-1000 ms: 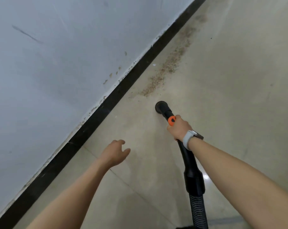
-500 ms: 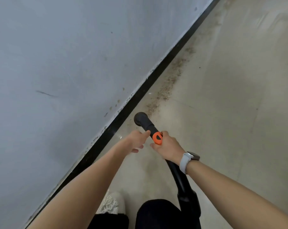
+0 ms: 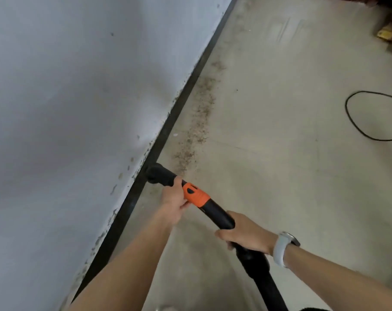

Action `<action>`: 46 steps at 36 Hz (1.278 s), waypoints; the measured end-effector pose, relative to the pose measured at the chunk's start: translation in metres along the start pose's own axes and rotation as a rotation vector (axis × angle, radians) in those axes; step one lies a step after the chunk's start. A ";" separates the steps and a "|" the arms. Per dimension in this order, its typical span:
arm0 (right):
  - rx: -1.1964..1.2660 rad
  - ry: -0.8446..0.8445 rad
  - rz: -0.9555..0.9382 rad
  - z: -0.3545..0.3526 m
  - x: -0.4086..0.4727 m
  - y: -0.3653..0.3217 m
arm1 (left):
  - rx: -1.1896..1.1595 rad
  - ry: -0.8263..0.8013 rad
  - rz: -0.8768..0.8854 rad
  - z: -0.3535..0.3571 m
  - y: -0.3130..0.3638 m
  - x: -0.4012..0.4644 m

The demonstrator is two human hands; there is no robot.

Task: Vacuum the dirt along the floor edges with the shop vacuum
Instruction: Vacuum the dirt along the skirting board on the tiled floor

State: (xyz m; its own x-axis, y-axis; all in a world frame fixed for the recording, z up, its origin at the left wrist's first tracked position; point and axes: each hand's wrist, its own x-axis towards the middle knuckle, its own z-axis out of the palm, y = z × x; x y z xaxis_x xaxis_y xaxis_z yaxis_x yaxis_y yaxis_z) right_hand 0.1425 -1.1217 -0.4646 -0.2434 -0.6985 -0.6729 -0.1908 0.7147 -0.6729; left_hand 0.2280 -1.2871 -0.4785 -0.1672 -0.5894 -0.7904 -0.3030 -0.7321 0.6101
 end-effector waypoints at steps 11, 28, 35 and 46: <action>-0.414 0.161 0.037 -0.029 -0.002 -0.015 | -0.345 -0.126 -0.168 0.027 -0.004 0.006; -0.918 0.027 -0.269 -0.025 0.074 0.015 | -0.664 0.030 -0.176 -0.001 -0.059 0.044; -0.985 -0.035 -0.330 -0.037 0.089 0.026 | -0.763 0.077 -0.186 0.009 -0.076 0.043; -0.959 0.230 -0.339 -0.072 0.123 0.027 | -0.657 -0.026 -0.112 0.044 -0.026 0.077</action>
State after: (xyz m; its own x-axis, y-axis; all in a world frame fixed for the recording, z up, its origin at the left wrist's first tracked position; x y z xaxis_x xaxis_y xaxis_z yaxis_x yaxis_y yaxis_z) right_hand 0.0387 -1.1859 -0.5438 -0.1918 -0.9162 -0.3519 -0.9338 0.2807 -0.2217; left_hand 0.1818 -1.2981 -0.5576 -0.1927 -0.4952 -0.8472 0.3138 -0.8491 0.4249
